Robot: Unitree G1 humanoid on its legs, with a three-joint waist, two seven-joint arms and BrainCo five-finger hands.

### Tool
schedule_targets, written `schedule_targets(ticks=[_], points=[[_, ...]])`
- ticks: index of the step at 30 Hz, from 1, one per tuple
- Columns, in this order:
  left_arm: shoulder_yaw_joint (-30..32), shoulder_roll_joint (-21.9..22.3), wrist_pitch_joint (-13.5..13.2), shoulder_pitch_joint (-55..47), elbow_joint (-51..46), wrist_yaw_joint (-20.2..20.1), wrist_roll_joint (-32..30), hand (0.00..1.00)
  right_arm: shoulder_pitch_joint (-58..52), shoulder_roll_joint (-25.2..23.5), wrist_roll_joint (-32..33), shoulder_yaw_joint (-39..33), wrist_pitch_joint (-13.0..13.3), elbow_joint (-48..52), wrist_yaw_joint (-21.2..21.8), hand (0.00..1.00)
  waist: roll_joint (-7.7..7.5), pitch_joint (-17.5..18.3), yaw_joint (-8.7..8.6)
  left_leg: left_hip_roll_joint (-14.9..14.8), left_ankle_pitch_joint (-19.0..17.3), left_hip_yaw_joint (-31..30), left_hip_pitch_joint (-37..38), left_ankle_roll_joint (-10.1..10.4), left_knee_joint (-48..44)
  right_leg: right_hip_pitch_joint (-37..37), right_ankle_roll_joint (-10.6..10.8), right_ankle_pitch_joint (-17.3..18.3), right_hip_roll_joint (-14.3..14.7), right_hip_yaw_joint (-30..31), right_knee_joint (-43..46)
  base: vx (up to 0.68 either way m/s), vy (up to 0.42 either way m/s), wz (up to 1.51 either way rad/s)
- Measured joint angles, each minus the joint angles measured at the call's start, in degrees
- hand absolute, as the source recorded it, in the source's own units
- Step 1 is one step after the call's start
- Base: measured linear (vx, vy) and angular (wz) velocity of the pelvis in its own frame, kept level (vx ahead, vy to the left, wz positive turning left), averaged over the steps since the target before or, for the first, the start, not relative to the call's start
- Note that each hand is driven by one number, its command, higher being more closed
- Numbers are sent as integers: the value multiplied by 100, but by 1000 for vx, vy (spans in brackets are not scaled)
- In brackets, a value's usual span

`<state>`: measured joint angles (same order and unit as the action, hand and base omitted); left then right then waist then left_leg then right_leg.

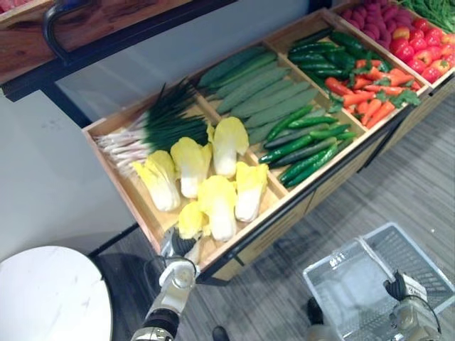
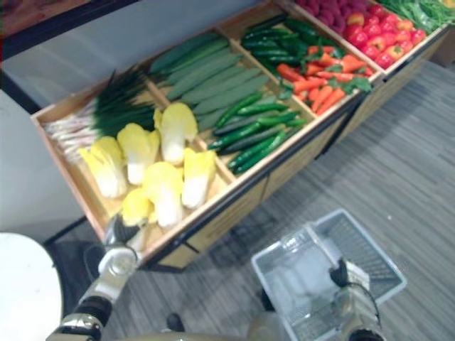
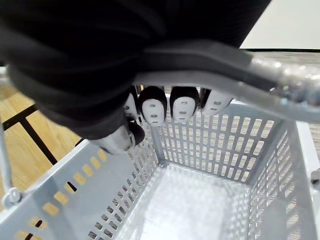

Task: Pick vegetable in the basket

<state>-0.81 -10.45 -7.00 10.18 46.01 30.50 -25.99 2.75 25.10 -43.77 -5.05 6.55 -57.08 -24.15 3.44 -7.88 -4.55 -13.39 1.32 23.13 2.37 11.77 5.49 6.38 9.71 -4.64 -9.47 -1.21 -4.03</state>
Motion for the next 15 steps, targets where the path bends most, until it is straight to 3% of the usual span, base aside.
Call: schedule_targets(ticks=[11, 15], points=[[-280, -167, 24, 197, 261, -65, 100, 100, -37, 63, 0, 83, -4, -15, 159, 100, 1, 7, -7, -1, 1, -51, 92, -2, 0, -166, 25, -16, -7, -52, -36, 2, -1, 1], [-498, -214, 101, 14, -271, -418, 113, 100, -209, 61, 0, -93, -8, -15, 159, 100, -11, 17, -9, 19, 3, -203, 75, -6, 0, -286, 29, -16, -44, -214, -84, 17, -5, 16]])
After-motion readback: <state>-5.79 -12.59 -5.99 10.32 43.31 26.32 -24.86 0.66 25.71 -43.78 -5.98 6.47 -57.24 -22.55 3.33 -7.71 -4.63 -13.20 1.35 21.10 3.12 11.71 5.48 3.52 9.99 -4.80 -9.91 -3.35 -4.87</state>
